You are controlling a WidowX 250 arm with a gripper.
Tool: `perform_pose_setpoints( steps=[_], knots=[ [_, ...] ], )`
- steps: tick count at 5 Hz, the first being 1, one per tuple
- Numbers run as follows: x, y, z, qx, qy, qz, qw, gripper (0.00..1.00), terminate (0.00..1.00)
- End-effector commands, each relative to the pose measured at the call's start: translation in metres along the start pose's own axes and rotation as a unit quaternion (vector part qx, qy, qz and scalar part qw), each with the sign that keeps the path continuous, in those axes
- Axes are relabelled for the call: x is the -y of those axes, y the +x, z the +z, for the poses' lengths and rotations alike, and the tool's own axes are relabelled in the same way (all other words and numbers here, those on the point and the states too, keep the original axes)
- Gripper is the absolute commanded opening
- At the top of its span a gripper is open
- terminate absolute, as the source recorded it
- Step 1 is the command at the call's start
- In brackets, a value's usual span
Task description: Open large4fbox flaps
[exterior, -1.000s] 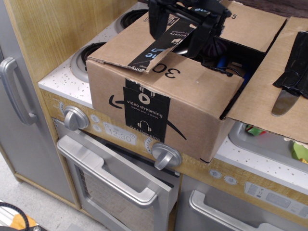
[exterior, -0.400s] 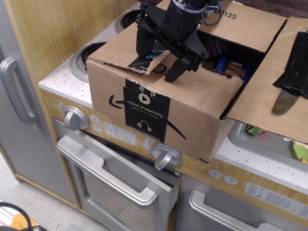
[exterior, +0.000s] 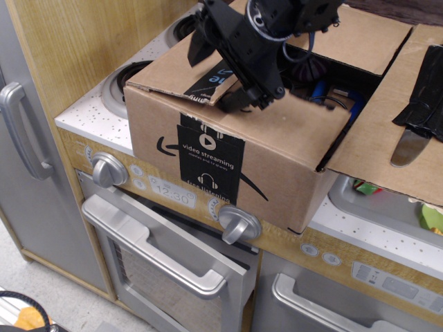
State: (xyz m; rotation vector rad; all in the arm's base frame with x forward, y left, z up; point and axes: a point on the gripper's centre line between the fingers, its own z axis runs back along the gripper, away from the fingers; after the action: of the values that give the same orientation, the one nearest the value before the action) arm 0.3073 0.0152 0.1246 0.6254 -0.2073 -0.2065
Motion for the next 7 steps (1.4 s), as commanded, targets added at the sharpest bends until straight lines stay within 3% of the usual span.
perform_pose_setpoints(
  steps=[1, 4, 7],
  knots=[
    [-0.047, 0.016, 0.02, 0.016, 0.011, -0.004, 0.9998, 1.0, 0.0],
    [-0.122, 0.013, 0.013, 0.029, 0.021, -0.089, 0.9954, 1.0, 0.0],
    [-0.147, -0.004, -0.038, 0.073, -0.061, -0.117, 0.9885, 1.0, 0.0]
  ],
)
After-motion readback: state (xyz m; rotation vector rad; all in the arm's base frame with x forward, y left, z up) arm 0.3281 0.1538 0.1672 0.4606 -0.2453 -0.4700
